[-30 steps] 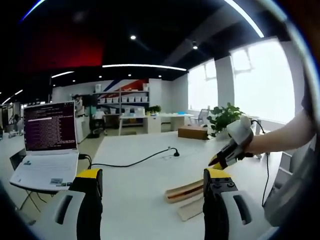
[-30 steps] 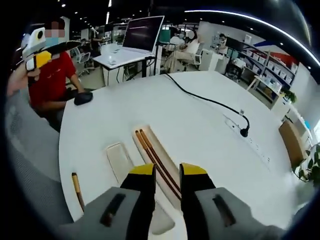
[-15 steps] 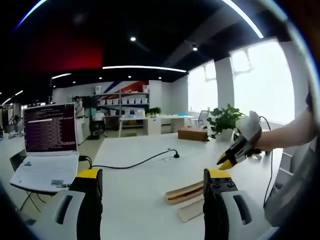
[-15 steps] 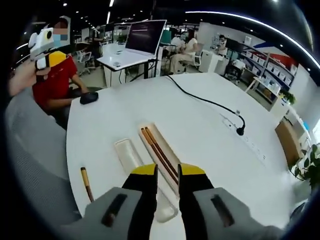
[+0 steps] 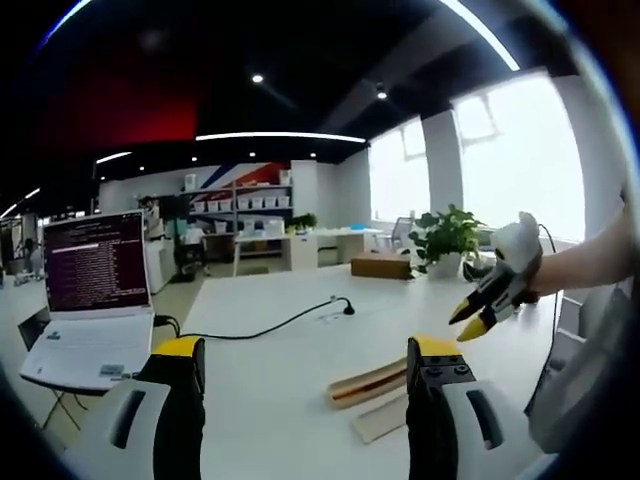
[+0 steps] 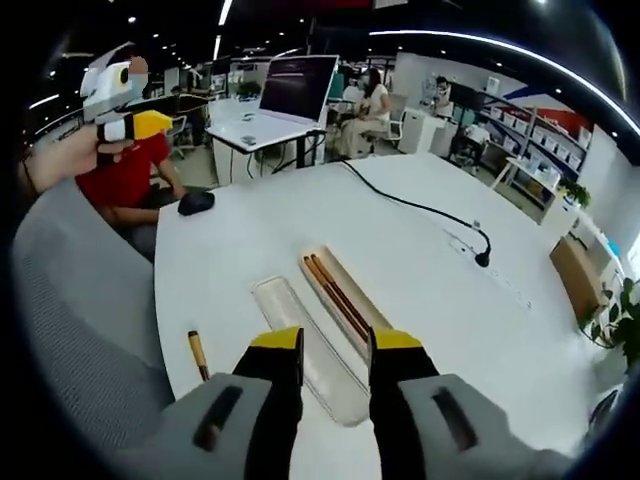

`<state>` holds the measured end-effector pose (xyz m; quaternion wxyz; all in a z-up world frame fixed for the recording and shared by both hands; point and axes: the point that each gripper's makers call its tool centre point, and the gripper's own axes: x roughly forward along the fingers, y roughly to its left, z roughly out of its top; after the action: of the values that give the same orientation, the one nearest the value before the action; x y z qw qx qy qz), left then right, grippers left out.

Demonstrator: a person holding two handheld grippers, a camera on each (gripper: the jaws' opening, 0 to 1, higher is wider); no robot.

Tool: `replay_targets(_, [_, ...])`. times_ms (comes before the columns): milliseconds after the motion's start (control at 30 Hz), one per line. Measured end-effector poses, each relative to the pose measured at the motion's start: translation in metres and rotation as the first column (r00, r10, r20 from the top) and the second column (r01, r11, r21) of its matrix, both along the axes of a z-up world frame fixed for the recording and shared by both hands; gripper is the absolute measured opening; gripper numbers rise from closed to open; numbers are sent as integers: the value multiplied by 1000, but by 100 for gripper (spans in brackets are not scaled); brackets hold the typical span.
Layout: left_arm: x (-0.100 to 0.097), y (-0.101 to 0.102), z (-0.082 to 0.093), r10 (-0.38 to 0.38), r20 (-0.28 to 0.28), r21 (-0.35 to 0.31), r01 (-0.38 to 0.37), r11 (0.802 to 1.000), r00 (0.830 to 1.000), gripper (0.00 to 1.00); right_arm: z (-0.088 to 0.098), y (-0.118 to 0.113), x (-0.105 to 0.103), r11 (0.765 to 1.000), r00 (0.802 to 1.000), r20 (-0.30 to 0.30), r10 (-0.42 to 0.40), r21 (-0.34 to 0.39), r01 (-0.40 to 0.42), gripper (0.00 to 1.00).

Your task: Arrange the utensils inside the cutlery case until each visible utensil rests in its matching compartment.

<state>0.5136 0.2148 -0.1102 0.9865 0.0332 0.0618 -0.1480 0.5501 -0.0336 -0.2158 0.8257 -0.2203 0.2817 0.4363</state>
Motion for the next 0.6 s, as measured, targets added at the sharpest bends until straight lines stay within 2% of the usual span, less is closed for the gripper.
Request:
replay_targets(233, [-2,-5,-1,-12,-5,-5,12,1000,1000,85,-2,-9,-28,1000,1000,-28,10,4,-10,25])
replay_targets(367, [-3,-8,-1,-17,-4,-8,17,1000,1000,85,-4,-7,-43,1000,999,-35,23,18,-22,24])
replay_targets(433, [-5,-10,-4,-23,-16,-8,22,1000,1000,85,-4,-2,-52,998,998,-38,48,50,-46,23])
replay_targets(500, [-6,-11,-6,-25,-20,-6,25,1000,999,85,-6,1,-59,996,996,-62,68,60,-64,22])
replay_targets(600, [-8,-11,-8,-26,-26,-8,26,1000,999,85,-8,4,-65,995,995,-57,81,59,-78,21])
